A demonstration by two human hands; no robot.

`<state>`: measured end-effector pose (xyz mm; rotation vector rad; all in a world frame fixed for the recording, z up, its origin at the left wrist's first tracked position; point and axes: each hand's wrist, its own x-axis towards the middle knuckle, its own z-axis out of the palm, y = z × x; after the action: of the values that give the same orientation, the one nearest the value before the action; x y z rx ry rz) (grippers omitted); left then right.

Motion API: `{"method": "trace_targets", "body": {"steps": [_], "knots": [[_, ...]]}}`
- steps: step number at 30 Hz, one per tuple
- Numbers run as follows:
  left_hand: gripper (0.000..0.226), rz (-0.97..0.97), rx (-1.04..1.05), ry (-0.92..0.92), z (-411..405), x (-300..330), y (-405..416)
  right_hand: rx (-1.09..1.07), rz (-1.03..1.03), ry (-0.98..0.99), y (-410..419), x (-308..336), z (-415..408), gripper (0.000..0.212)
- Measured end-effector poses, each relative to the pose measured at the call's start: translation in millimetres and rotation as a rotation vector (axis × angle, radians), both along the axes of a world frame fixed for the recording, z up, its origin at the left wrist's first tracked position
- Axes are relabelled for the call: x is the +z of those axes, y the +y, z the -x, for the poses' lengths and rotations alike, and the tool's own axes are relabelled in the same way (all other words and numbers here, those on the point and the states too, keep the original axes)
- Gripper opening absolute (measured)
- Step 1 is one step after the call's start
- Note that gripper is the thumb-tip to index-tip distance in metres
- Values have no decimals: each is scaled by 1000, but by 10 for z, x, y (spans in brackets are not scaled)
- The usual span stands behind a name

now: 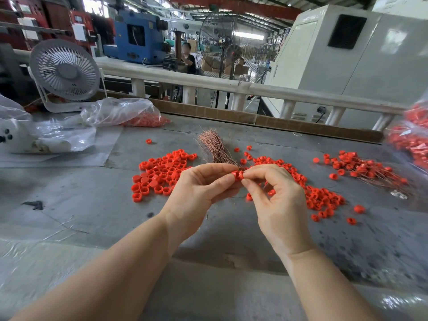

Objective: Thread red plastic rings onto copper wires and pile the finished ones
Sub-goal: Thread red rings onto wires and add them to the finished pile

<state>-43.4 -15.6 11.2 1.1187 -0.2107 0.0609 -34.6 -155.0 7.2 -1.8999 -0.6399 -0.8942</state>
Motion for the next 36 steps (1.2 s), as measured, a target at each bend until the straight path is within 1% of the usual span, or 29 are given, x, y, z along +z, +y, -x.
{"method": "trace_targets", "body": {"steps": [9,20,25,36], "knots": [[22,-2,6,7,2,5,1,10,-28,56,8,11,3,5],[25,-18,8,23,1,2,-9,-56,79,-37,2,18,24,3],[20,-11,3,16,6,0,1,-70,60,-53,7,20,34,2],[22,-14,1,33,1,-2,0,-70,76,-75,11,13,17,3]]}}
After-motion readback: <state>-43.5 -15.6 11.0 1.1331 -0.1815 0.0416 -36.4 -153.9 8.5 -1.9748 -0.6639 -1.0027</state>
